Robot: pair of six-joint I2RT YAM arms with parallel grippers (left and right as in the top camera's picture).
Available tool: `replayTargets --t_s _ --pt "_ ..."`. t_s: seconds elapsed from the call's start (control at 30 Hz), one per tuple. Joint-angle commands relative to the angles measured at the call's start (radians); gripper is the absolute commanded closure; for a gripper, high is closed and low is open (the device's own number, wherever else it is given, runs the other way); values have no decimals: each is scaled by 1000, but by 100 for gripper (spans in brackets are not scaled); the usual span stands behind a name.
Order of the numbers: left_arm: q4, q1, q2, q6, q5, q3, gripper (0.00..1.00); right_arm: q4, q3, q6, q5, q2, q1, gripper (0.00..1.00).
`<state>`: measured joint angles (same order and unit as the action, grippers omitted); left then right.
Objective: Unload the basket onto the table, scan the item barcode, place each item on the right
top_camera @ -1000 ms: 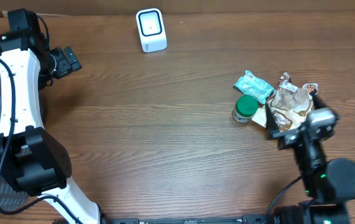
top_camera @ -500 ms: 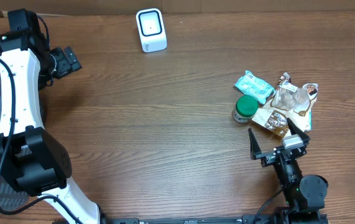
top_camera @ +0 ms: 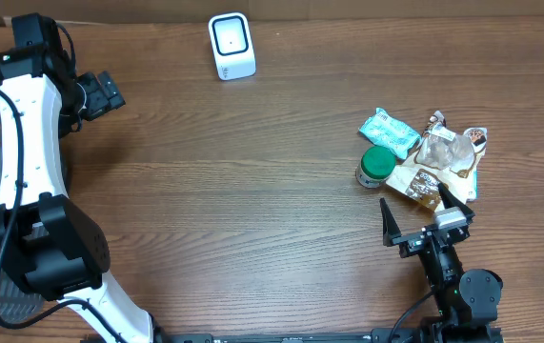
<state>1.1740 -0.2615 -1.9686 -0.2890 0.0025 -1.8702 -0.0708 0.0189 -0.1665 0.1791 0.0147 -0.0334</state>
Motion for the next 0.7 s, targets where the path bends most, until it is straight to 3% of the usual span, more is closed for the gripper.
replayTargets --t_s 0.0,0.67 --pt "-2 8 -6 -3 -10 5 0 2 -11 13 -1 -12 1 0" --pt "-1 33 64 -3 -10 6 0 2 -11 13 -1 -12 1 0"
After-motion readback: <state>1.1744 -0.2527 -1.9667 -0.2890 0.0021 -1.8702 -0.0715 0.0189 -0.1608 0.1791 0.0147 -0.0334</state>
